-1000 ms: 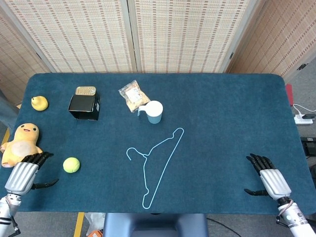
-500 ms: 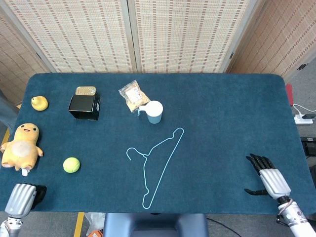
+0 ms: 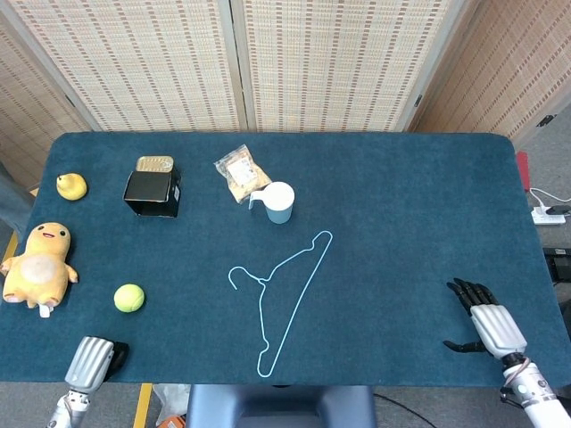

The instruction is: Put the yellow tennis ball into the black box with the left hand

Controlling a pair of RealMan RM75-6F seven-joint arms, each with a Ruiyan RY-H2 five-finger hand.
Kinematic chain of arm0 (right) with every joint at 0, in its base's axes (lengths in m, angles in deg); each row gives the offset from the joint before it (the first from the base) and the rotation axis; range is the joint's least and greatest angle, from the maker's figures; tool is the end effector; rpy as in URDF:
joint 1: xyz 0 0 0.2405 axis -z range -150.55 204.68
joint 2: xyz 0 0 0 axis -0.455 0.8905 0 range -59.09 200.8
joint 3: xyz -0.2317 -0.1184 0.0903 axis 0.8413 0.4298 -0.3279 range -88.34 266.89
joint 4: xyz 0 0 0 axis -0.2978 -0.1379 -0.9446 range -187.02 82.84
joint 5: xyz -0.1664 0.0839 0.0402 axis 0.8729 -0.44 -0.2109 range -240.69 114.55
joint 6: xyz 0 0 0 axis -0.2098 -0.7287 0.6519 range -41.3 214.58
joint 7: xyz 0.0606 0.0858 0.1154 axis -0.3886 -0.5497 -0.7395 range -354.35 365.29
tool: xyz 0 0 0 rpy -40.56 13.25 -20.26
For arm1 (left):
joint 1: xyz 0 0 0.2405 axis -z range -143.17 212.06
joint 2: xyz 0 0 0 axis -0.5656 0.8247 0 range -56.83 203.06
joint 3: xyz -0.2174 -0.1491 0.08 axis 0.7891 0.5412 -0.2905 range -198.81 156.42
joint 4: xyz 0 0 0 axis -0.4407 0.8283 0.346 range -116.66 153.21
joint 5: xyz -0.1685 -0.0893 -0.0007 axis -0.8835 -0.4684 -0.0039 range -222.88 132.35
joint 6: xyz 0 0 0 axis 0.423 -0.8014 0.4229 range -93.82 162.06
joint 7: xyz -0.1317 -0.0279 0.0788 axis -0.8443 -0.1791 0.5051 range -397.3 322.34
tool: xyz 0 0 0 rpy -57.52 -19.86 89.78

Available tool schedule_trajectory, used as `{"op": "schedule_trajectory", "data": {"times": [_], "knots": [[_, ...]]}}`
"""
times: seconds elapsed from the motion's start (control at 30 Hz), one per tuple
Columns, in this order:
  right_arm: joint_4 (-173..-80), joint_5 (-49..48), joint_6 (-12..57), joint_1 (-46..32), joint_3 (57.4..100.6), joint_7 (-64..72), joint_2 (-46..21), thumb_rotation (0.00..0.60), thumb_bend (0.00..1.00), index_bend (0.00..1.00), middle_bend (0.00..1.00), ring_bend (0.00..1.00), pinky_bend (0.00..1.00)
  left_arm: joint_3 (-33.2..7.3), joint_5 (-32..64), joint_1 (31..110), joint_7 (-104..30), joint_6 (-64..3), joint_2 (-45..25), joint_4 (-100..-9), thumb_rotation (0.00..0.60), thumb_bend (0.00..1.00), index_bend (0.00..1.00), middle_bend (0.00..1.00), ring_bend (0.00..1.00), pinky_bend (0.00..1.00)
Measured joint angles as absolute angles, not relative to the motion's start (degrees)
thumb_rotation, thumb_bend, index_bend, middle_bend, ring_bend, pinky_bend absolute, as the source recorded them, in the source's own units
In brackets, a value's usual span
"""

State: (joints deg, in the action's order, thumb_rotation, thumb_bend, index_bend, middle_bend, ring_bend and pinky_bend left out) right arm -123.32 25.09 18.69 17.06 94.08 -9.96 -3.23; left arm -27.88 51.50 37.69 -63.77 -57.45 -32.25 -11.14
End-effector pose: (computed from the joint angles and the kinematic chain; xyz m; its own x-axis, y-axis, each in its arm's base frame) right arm -0.3857 -0.1943 0.1028 0.3418 -0.3768 0.8609 -0.9345 -0.0390 0.3539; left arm -0.3718 0.1626 0.0065 0.3332 0.1050 0.9370 0.9240 -0.2343 -0.3023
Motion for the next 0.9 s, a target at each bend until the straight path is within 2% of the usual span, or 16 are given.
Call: {"op": "schedule_trajectory", "data": {"times": [0.37,0.9], "knots": [[-123.0,24.4,18.5,17.4,93.7,-9.6,-3.6,0.600,0.00,0.00,0.00,0.00,0.00,-25.5,50.0,42.2,-64.1,-54.3,-32.1,-10.8,0.600,0.73,1.00,1.00,1.00,1.00],[-122.9,24.3,18.4,17.6,93.6,-9.7,-3.7,0.600,0.00,0.00,0.00,0.00,0.00,-25.4,49.4,45.2,-62.0,-50.5,-33.9,-10.5,0.600,0.73,1.00,1.00,1.00,1.00]]}}
